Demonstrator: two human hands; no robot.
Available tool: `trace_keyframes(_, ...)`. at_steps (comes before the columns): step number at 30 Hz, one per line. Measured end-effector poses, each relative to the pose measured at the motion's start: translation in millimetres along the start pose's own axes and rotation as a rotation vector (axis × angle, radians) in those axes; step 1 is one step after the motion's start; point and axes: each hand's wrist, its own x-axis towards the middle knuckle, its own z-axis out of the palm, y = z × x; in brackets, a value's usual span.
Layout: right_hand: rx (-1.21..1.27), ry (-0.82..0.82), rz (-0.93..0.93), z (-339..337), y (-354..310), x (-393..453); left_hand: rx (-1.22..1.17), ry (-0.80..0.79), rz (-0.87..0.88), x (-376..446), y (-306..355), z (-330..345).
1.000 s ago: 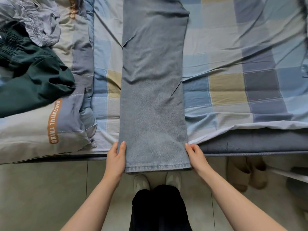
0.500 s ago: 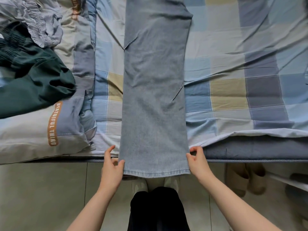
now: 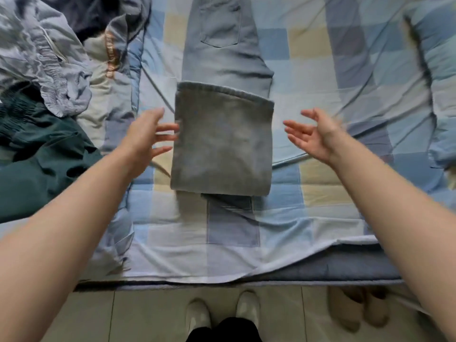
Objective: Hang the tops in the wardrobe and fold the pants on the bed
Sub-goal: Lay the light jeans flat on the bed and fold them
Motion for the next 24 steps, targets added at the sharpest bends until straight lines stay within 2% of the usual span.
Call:
trace_keyframes(3,-0.278,0.092,0.173,-8,57,23,0.363,0.103,-0.033,24,-60,7)
trace_keyframes(5,-0.475,0.118,0.26,-16,101,33,0.479,0.101,-0.101,25,-99,5)
trace_keyframes(9,-0.515,0.11,0.226,-20,146,46,0.469,0.084,-0.089,35,-136,5)
trace_keyframes(11,-0.553,0.099,0.179,-16,157,51,0.444,0.128,-0.06,42,-142,6)
trace_keyframes(17,-0.584,0.122,0.146,-14,176,55,0.415,0.122,-0.061,46,-155,2)
trace_keyframes(21,-0.64,0.051,0.13,-18,175,51,0.35,0.086,-0.085,41,-162,-11)
trace_keyframes(24,-0.565,-0.027,0.053,-26,171,46,0.295,0.117,-0.098,25,-172,-19)
